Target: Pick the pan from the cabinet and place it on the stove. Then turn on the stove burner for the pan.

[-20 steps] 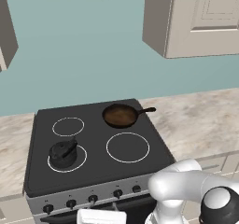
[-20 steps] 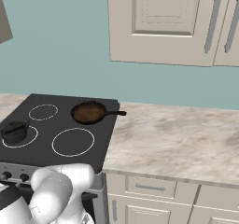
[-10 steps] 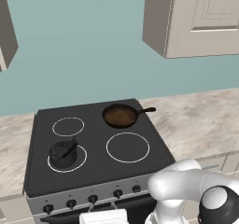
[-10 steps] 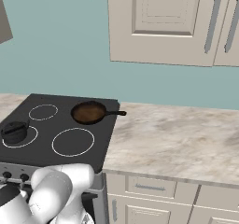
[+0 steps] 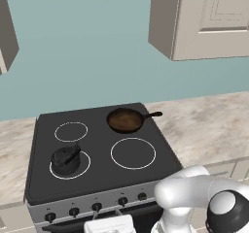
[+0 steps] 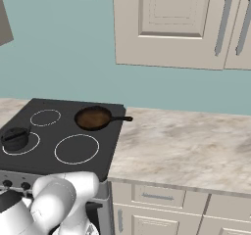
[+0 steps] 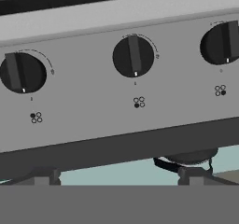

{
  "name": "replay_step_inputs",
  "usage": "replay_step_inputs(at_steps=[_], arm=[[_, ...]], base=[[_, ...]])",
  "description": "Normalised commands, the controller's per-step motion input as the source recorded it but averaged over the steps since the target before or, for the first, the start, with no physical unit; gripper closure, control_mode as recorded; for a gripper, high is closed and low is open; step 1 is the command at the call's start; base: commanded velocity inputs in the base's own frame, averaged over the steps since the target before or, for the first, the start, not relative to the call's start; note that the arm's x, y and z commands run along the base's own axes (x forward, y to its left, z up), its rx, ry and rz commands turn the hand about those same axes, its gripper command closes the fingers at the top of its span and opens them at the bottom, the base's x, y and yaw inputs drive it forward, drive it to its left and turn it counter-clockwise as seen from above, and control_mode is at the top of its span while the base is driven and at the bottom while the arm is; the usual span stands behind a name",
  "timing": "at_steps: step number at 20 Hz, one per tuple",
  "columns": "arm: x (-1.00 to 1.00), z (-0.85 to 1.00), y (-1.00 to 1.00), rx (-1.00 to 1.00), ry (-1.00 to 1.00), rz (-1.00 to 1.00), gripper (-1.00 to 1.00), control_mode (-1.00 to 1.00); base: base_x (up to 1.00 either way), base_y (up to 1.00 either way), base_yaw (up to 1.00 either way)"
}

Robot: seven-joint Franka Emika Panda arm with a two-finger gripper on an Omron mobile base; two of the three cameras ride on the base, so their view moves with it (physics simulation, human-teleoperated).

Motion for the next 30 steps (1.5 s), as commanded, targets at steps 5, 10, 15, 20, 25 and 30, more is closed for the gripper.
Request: replay_step_inputs(at_steps=[5,10,15,20,25,30], arm=[[0.10,-0.03,0.02,0.06,0.07,0.02,-1.00,-1.00],[0.10,-0.05,0.04,0.05,0.09,0.01,-1.00,-1.00],[0.13,-0.06,0.05,0.01,0.11,0.01,-1.00,-1.00],[0.14,-0.16,0.03,0.00,0.09,0.02,-1.00,-1.00],[0.12,-0.26,0.00,-0.02,0.06,0.02,-1.00,-1.00],[0.18,-0.18,0.08,-0.01,0.05,0.01,-1.00,-1.00]], base=[[0.00,0.00,0.00],[0.00,0.00,0.00],[0.00,0.00,0.00],[0.00,0.00,0.00],[0.00,0.00,0.00],[0.00,0.00,0.00]])
